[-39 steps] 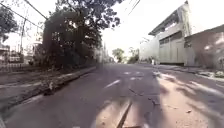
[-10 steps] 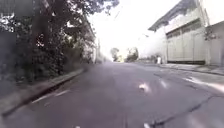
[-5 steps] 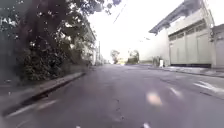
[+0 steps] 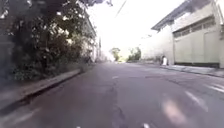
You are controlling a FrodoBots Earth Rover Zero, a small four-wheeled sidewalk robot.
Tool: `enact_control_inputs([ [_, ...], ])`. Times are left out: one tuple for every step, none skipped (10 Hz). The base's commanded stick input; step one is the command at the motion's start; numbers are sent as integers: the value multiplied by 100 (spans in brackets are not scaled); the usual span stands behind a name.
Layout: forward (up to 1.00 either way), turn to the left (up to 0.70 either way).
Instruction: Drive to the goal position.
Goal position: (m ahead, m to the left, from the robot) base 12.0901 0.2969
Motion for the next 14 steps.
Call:
enact_control_inputs([
  [100,0],
  [100,0],
  [100,0],
  [100,0],
  [100,0],
  [100,0],
  [100,0],
  [100,0],
  [100,0],
  [100,0],
  [100,0],
  [100,0],
  [100,0],
  [100,0],
])
